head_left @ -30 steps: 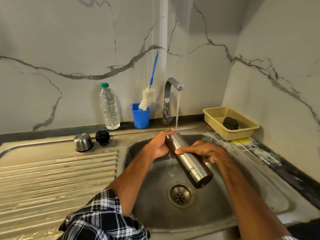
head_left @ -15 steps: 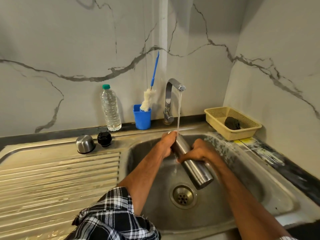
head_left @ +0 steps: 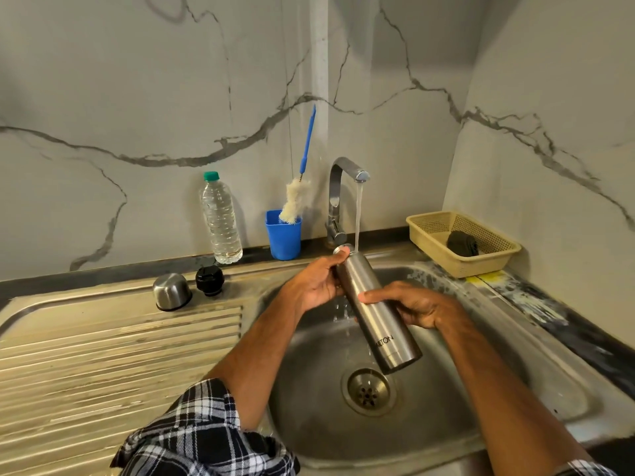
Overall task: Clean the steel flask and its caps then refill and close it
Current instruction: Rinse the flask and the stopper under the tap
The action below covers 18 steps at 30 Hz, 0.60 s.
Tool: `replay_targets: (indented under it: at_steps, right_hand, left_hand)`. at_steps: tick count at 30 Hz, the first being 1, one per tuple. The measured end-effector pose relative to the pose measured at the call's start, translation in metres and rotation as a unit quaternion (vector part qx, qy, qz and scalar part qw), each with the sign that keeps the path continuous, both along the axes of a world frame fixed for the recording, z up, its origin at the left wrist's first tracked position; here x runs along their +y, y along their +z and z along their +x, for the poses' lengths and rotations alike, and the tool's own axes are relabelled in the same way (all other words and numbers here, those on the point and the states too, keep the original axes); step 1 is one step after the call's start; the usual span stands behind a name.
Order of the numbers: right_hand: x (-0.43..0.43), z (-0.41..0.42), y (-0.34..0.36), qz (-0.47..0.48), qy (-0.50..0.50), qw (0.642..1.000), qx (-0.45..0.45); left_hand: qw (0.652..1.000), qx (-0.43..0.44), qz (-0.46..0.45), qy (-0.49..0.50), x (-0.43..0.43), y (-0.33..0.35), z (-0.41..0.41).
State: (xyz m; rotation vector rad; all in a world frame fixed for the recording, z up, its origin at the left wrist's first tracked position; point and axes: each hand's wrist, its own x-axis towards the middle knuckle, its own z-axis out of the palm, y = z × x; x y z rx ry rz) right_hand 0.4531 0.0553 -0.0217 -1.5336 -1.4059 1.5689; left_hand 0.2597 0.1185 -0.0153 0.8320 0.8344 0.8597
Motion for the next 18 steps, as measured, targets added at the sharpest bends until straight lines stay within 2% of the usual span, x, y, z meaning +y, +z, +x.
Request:
replay_targets:
  at_steps: [3, 5, 9, 12, 15, 18]
  right_hand:
    - [0.001, -0.002, 0.0, 0.027, -0.041, 0.994, -0.101]
    - [0.005, -0.006, -0.003, 0.045, -0.047, 0.978, -0.199]
    - [0.008, -0.015, -0.008, 0.11, -0.07, 0.932, -0.339]
    - [0.007, -0.023, -0.009, 0.179, -0.093, 0.882, -0.426]
    - [0.01, -0.023, -0.009, 0.209, -0.078, 0.874, -0.433]
    - [0.01, -0.016, -0.007, 0.172, -0.062, 0.923, -0.337]
  left_hand:
    - [1.0, 0.021, 0.02, 0.005, 0.0, 0.0, 0.005]
    - [0.998, 0.057, 0.031, 0.019, -0.002, -0.002, 0.012]
    - [0.987, 0.124, 0.026, 0.103, -0.007, -0.007, 0.028]
    - [0.976, 0.15, 0.036, 0.156, -0.007, -0.007, 0.041]
    - [0.973, 0.145, 0.024, 0.179, -0.006, -0.003, 0.049]
    - [0.974, 0.157, 0.041, 0.159, -0.003, -0.001, 0.049]
